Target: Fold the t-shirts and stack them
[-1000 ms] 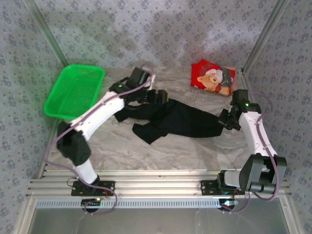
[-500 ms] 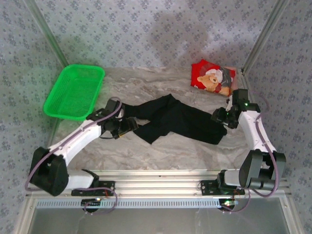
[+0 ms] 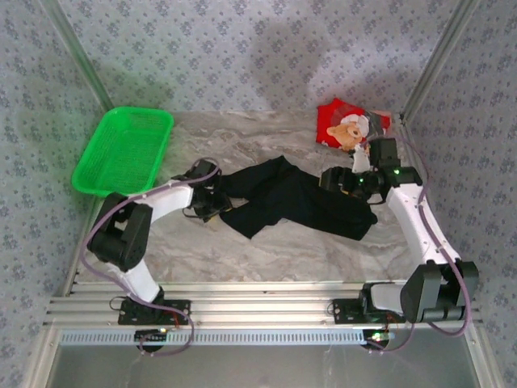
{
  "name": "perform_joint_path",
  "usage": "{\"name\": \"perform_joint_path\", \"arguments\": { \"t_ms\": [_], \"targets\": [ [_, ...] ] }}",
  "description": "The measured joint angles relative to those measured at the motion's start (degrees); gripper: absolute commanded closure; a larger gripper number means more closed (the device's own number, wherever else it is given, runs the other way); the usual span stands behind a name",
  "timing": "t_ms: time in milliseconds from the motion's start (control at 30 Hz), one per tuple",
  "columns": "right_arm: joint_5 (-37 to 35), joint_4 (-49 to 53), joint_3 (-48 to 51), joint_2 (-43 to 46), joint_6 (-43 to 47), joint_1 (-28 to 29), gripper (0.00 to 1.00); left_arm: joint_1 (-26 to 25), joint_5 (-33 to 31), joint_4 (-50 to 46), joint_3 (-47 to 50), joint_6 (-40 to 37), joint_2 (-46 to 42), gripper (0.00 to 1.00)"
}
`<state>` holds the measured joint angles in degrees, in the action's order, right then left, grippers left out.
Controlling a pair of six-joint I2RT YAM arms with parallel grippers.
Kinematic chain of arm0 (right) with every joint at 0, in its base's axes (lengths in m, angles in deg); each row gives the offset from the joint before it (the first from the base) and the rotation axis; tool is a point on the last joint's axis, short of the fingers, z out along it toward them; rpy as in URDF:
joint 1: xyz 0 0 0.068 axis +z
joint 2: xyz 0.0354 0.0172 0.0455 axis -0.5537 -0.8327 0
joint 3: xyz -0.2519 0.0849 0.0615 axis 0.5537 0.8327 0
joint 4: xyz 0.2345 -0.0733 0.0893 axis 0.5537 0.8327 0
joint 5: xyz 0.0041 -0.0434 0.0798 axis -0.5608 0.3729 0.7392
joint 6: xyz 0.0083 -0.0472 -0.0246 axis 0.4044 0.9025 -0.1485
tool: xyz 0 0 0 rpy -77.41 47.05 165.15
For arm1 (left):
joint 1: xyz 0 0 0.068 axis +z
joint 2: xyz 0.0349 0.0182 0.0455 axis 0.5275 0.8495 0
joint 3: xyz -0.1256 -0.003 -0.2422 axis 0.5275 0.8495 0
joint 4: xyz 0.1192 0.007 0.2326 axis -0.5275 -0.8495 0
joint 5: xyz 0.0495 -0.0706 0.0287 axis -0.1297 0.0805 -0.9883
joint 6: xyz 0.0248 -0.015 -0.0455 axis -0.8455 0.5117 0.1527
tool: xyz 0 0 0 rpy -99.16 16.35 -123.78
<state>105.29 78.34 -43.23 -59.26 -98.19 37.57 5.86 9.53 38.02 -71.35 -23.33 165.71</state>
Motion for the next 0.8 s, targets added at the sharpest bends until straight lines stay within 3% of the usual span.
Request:
{"name": "perform_joint_path", "arguments": {
  "t_ms": [367,800],
  "targets": [
    [0.26,1.64,0.00,1.60,0.07,1.01,0.13,-0.17,-1.99,-3.23,-3.80,0.20,3.80,0.84],
    [-0.81,2.05,0.00,1.86,0.98,-0.11,0.12,-4.52,4.83,1.68,-3.80,0.44,0.31,0.99]
  ]
}}
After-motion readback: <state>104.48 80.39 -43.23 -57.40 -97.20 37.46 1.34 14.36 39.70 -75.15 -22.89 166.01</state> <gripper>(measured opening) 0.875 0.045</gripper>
